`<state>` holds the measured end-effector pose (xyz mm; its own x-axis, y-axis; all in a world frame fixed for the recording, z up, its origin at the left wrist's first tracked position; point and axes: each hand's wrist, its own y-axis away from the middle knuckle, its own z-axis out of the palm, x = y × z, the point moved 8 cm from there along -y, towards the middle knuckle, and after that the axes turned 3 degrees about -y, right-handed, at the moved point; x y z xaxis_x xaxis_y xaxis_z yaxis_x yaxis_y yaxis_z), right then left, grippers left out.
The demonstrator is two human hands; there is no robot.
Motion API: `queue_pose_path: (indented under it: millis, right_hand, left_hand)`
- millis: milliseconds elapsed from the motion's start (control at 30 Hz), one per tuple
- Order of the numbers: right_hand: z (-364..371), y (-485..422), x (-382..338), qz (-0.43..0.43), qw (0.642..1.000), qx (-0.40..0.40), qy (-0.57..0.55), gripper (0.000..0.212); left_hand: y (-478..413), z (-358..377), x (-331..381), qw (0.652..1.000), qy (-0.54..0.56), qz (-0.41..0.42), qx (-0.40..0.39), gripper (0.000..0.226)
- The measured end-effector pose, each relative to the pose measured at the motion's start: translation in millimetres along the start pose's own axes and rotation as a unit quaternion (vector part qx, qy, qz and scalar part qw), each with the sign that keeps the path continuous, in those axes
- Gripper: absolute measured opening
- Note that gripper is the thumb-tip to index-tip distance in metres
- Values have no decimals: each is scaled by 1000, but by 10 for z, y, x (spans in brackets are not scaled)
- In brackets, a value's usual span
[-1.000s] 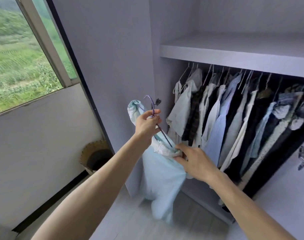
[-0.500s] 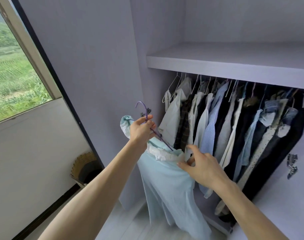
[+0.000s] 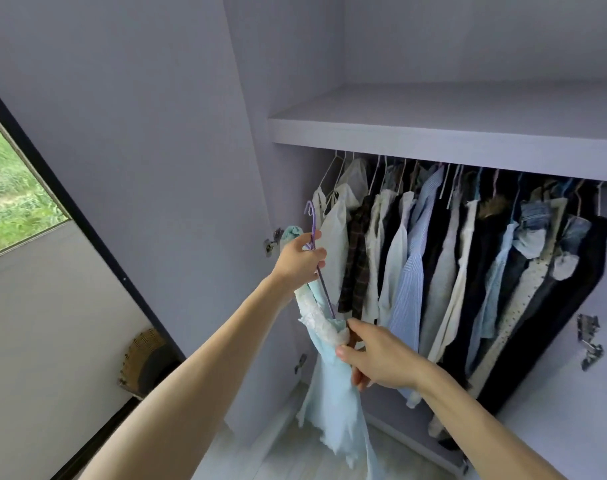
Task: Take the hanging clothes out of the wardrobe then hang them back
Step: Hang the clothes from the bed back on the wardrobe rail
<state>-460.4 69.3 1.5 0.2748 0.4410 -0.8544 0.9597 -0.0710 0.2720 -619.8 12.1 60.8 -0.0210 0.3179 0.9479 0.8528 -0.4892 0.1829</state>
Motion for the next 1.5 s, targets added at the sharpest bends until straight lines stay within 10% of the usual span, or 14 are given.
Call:
queue_pose_path:
  millis: [100, 300, 433, 567, 967, 1500]
  right_hand:
    - [52, -258, -53, 0, 1000, 21, -4, 16]
    - [163, -834, -283, 9, 997, 73, -28, 19]
    - [251, -1169, -433, 12, 991, 118, -55, 15]
    - [322, -1419, -490, 17, 981, 165, -103, 15]
    - [-54, -2471, -641, 44, 975, 187, -114, 5]
    - [-1116, -4058, -817, 29, 927, 305, -215, 11]
  left_hand:
    - [-196, -238, 76, 967, -249, 41, -33, 53]
    - [-618, -1115, 217, 789, -593, 148, 57, 62]
    - [-744, -1506, 490, 620, -718, 262, 180, 65]
    - [-904, -1738, 675, 532, -773, 262, 225, 70]
    - [-1639, -1857, 864, 417, -818, 294, 266, 67]
    - [-2079, -1616, 823, 399, -787, 354, 308, 65]
